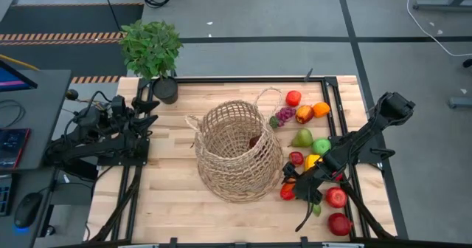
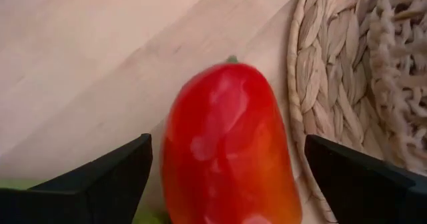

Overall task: Build produce basket
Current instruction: Put the yellow mango into the brown basket

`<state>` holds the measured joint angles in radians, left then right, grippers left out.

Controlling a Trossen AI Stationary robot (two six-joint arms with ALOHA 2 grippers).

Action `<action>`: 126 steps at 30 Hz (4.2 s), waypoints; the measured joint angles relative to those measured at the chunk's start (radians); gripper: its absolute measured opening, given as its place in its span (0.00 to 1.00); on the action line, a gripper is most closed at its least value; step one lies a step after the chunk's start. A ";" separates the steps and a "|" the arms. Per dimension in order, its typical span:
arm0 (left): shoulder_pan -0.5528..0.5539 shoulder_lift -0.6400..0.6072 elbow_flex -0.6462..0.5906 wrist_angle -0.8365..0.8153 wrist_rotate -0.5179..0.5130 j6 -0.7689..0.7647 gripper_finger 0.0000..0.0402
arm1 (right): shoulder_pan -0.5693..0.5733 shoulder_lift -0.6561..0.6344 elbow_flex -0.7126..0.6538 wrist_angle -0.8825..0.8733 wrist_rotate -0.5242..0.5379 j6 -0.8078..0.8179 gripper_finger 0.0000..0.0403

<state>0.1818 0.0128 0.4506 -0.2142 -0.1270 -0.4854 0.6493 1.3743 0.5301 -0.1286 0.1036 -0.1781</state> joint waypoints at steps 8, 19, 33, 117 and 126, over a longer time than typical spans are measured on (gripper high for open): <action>0.000 0.000 0.000 0.000 0.000 0.000 0.97 | -0.009 0.000 -0.038 0.061 0.000 0.025 0.90; 0.000 0.000 0.000 0.000 0.000 0.000 0.97 | -0.019 -0.007 -0.017 0.041 -0.022 0.072 0.71; 0.000 0.000 0.000 0.000 0.000 0.000 0.97 | -0.049 -0.166 0.208 -0.101 0.017 0.001 0.73; 0.000 0.000 0.000 0.000 0.000 0.000 0.97 | -0.827 0.142 1.130 0.246 0.014 -0.586 0.75; 0.000 0.000 0.000 0.000 0.000 0.000 0.97 | -0.849 0.142 1.130 0.247 0.110 -0.855 0.79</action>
<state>0.1822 0.0124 0.4507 -0.2142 -0.1269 -0.4858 -0.1995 1.5166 1.6604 0.1187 0.2135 -1.0333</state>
